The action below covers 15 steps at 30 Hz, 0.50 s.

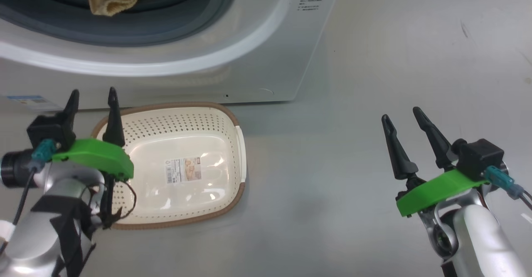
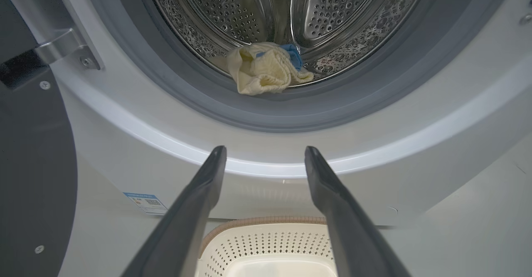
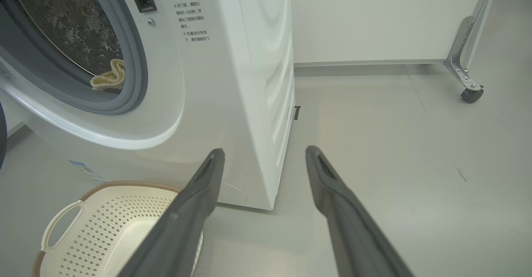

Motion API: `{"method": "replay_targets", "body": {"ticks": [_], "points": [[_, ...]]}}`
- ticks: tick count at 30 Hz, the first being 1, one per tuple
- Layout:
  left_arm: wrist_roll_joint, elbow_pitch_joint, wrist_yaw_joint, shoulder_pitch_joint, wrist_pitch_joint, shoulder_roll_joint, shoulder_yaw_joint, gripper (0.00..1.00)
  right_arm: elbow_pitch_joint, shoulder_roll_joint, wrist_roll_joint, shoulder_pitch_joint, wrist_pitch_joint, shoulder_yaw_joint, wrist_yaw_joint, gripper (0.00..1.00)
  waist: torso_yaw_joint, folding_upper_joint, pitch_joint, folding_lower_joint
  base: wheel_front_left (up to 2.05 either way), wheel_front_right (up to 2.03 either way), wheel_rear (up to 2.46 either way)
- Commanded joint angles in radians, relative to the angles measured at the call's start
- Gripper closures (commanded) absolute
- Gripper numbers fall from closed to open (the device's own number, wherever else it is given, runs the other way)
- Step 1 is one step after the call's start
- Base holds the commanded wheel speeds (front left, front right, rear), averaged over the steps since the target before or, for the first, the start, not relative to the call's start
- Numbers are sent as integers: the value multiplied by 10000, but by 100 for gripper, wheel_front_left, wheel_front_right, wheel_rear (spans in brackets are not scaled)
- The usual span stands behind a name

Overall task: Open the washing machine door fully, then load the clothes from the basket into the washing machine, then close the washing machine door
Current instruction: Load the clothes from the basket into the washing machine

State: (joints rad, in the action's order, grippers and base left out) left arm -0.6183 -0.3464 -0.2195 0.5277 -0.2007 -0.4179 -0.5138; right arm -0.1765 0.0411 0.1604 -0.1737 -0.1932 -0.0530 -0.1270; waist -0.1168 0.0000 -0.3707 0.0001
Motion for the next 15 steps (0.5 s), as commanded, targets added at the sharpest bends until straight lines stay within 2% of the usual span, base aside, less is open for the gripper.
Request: {"method": "replay_targets", "body": {"ticks": [1, 9, 15], "points": [[-45, 1, 149, 711, 65, -371, 477, 0, 195, 91, 108, -268, -153, -298, -37, 0, -320, 0, -365, -1, 0, 0, 0], [-315, -1098, 1323, 2827, 650, -752, 609, 0, -156, 91, 467, -719, -470, -577, -37, 0, -1004, 0, -1198, -1, 0, 0, 0], [-279, -1873, 1868, 4382, 1477, -1217, 587, 0, -415, 91, 834, -1055, -628, -832, -37, 0, -1493, 0, -1832, -1, 0, 0, 0]]}}
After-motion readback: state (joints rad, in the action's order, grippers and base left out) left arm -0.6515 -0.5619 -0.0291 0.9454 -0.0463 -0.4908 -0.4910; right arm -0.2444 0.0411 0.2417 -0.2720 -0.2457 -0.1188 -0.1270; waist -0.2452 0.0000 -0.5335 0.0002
